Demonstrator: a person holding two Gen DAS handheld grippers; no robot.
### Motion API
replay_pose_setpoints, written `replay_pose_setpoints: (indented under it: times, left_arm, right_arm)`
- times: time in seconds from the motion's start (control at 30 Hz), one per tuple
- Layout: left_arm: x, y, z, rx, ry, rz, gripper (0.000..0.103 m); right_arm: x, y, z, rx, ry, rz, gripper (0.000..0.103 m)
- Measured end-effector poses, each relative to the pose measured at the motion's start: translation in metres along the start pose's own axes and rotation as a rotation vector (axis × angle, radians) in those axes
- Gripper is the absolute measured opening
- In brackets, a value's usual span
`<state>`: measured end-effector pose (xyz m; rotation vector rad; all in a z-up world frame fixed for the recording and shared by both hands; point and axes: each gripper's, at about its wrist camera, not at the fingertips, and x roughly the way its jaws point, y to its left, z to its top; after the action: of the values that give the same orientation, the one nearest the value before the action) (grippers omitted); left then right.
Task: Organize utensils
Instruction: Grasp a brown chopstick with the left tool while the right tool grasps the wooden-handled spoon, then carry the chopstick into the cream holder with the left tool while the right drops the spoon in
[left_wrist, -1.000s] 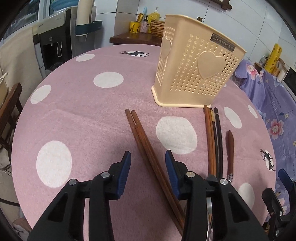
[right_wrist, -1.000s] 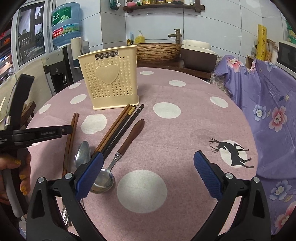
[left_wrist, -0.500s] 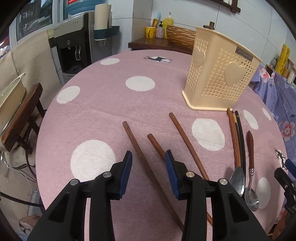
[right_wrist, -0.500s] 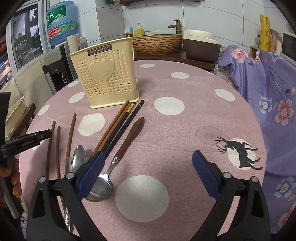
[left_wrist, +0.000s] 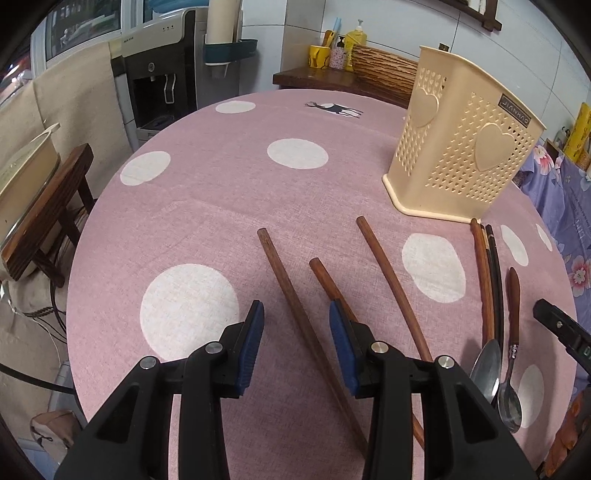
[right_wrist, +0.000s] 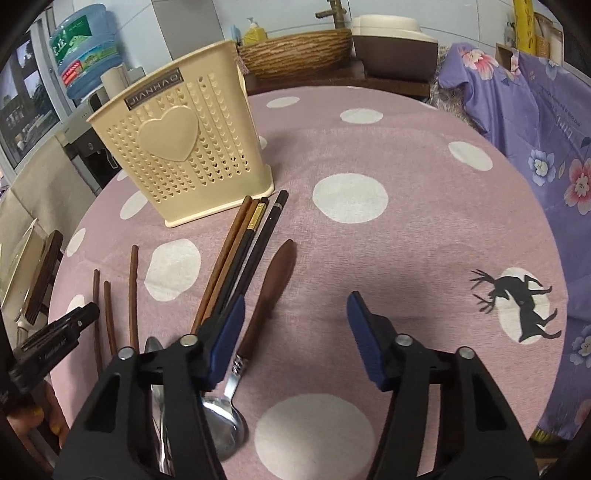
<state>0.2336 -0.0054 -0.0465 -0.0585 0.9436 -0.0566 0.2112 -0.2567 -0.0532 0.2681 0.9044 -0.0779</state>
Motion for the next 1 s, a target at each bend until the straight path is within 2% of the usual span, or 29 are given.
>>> replay_pose_setpoints:
  times: [0.2, 0.33, 0.47, 0.67, 1.0]
  left_arm:
    - [0.008, 0.003, 0.007, 0.001, 0.008, 0.017, 0.036]
    - [0.013, 0.007, 0.016, -0.012, 0.024, 0.015, 0.035]
    - [0.018, 0.007, 0.023, -0.011, 0.037, 0.032, 0.025]
    - [0.023, 0.007, 0.030, -0.012, 0.049, 0.053, 0.012]
    - [0.025, 0.009, 0.037, -0.055, 0.047, 0.014, 0.009]
  right_arm:
    - [0.028, 0.018, 0.009, -0.002, 0.071, -0.042, 0.031]
    - [0.034, 0.024, 0.011, -0.006, 0.072, -0.052, 0.026]
    - [0.039, 0.029, 0.013, -0.022, 0.068, -0.072, 0.020]
    - [0.040, 0.026, 0.017, -0.016, 0.079, -0.050, 0.018]
    - [0.037, 0.011, 0.025, 0.035, 0.072, 0.020, 0.016]
